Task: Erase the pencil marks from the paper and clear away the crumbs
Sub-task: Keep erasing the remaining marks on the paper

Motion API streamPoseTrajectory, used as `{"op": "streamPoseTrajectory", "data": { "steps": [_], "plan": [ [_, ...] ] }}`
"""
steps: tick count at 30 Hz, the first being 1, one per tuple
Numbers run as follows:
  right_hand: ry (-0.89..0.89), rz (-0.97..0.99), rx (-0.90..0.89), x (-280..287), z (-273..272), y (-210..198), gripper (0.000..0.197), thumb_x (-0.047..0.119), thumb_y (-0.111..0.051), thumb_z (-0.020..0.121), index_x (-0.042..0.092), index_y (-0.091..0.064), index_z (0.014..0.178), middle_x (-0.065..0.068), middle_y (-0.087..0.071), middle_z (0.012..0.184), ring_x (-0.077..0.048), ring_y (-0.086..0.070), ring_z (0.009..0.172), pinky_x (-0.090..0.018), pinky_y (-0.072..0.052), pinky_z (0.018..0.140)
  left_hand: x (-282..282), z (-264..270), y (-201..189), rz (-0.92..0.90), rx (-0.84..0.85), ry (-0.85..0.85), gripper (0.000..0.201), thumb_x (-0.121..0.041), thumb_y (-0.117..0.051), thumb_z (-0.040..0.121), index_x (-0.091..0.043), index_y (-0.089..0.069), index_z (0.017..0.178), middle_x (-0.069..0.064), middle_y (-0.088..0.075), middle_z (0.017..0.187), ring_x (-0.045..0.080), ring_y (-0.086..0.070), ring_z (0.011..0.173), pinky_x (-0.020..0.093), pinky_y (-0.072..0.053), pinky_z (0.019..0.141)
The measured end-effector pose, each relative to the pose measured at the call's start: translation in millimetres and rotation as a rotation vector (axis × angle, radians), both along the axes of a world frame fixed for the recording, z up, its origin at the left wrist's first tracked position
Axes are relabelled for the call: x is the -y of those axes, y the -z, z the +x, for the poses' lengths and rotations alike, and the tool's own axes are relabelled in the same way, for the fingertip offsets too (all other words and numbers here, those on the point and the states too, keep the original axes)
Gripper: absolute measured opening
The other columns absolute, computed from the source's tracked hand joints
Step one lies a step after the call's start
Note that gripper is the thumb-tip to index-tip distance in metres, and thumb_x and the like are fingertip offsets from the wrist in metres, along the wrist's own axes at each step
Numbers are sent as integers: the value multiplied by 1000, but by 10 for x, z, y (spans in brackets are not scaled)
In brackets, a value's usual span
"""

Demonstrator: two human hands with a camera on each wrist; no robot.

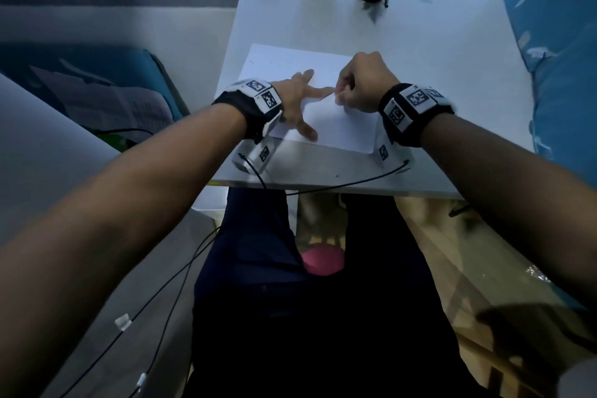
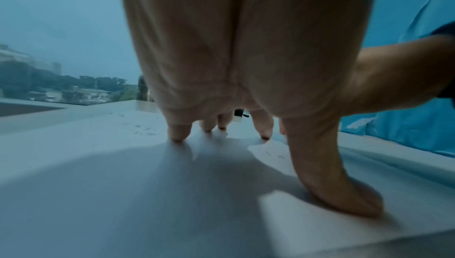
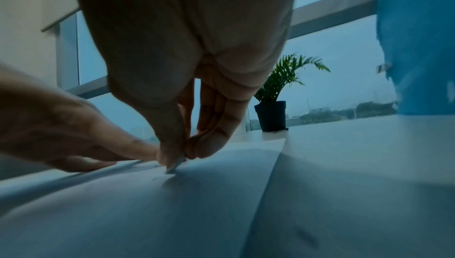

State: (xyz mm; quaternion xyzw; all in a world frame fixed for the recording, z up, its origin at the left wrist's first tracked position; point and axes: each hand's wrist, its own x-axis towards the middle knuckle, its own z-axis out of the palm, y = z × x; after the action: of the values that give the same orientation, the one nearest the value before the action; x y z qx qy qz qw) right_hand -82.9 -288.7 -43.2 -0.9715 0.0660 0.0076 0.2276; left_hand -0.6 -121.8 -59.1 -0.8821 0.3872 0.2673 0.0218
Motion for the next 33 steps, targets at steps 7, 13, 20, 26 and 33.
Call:
{"op": "streamPoseTrajectory", "data": {
  "steps": [7,13,20,26,33],
  "plan": [
    [-54,56,-17,-6,-132,19,15,15,-66,72,8,-78,78,-7,-71,72,-20,-64,68,-19,-43,66,151,-42,-143,213,59,91,115,-64,-76,68,-54,3,150,9,22,161,31,11,150,59,-13,118],
    [-170,13,-96,-220,-271,13,12,15,-66,75,12,-77,77,0,-63,65,-11,-58,66,-14,-41,63,135,-67,-158,229,91,119,112,-67,-75,67,-57,2,148,9,22,161,33,9,150,64,-15,115],
    [-82,51,-56,-235,-227,90,28,21,-53,69,1,-72,71,-7,-64,61,-16,-51,60,-25,-45,65,156,-85,-175,274,86,109,115,-67,-75,67,-55,4,149,7,24,161,30,11,150,66,-13,115],
    [79,109,-19,-12,-183,32,23,16,-59,70,-2,-72,70,-12,-67,64,-16,-60,63,-24,-49,61,183,-128,-199,279,89,98,121,-65,-76,67,-52,12,149,8,24,161,30,12,150,64,-12,116],
    [115,167,-67,-16,-155,39,21,17,-61,68,3,-75,74,-13,-74,72,-21,-71,71,-30,-60,72,176,-149,-231,277,68,116,120,-61,-77,70,-50,12,149,10,24,161,32,11,150,64,-15,115]
  ]
}}
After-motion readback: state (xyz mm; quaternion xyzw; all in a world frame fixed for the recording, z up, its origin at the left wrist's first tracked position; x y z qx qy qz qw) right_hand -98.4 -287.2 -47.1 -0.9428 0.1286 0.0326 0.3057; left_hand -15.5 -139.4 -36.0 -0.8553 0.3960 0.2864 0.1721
